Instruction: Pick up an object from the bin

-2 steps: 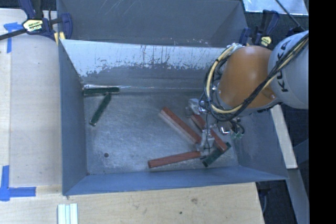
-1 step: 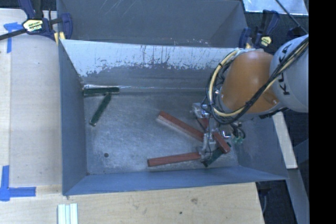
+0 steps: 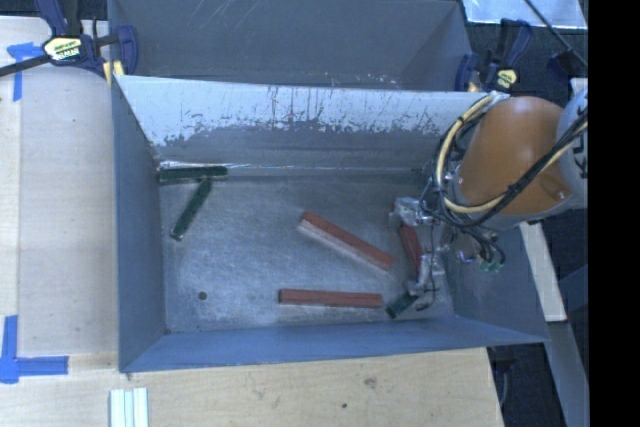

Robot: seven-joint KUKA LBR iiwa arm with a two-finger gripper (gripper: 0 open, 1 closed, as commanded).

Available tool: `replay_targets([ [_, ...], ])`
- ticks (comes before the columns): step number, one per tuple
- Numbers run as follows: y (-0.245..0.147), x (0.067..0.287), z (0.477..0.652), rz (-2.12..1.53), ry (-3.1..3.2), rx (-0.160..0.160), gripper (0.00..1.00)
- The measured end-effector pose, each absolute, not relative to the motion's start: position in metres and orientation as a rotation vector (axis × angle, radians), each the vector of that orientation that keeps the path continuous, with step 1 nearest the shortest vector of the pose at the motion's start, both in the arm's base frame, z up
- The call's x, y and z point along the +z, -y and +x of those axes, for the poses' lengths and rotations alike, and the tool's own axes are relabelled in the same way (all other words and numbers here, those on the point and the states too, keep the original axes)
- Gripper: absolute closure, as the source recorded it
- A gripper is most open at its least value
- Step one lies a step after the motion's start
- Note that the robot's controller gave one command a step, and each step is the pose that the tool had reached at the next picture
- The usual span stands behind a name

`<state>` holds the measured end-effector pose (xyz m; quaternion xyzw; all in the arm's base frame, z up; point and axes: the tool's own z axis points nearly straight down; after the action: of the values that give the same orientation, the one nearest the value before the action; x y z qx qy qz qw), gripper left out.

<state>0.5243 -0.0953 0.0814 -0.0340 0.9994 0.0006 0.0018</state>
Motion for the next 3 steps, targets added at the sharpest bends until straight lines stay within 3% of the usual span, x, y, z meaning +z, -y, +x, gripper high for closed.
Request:
replay_targets([
  [1,0.115,0.077,0.53,-0.097,-3.137,-0.009,0.0],
  [2,0.017,0.072,0.536,-0.141,-3.135,0.002,1.0],
  [3,0.017,0.072,0.536,-0.14,-3.135,0.002,1.0],
])
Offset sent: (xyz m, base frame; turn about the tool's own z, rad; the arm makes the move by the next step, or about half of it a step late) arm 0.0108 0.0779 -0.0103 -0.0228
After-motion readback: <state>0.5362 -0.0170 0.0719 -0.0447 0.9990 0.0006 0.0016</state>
